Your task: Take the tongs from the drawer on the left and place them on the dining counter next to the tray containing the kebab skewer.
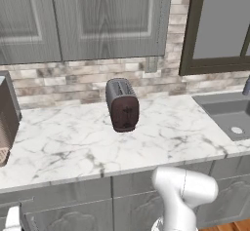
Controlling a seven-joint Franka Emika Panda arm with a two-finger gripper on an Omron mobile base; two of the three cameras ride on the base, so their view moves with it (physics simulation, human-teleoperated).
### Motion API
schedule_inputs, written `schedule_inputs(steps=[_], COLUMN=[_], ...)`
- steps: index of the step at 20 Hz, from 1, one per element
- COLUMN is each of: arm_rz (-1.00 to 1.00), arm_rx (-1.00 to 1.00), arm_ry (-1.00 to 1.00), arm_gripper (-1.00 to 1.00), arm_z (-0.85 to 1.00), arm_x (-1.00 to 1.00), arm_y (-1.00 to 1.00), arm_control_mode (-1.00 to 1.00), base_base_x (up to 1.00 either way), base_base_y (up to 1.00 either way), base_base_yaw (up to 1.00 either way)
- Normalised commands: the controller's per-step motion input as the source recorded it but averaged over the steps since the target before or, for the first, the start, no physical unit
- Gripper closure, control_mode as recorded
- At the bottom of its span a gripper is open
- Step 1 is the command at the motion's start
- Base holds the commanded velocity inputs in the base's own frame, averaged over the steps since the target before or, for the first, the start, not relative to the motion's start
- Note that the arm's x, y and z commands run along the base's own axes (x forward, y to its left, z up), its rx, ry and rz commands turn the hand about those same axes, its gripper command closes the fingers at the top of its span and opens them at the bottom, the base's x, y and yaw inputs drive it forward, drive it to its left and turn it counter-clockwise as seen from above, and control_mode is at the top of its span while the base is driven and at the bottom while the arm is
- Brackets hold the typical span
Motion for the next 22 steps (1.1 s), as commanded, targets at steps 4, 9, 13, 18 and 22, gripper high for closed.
schedule_inputs(steps=[4, 9, 13, 18, 22], arm_rz=[0.0, 0.0, 0.0, 0.0, 0.0], arm_rx=[0.0, 0.0, 0.0, 0.0, 0.0], arm_ry=[0.0, 0.01, 0.0, 0.0, 0.0], arm_gripper=[-1.0, -1.0, -1.0, -1.0, -1.0], arm_z=[-0.01, -0.12, -0.31, -0.31, -0.23], arm_x=[0.01, 0.01, 0.06, 0.03, 0.01], arm_y=[0.08, 0.03, 0.0, 0.0, 0.0], arm_control_mode=[-1.0, -1.0, -1.0, -1.0, -1.0], base_base_x=[0.0, 0.0, 0.0, 0.0, 0.0], base_base_y=[0.0, 0.0, 0.0, 0.0, 0.0], base_base_yaw=[0.0, 0.0, 0.0, 0.0, 0.0])
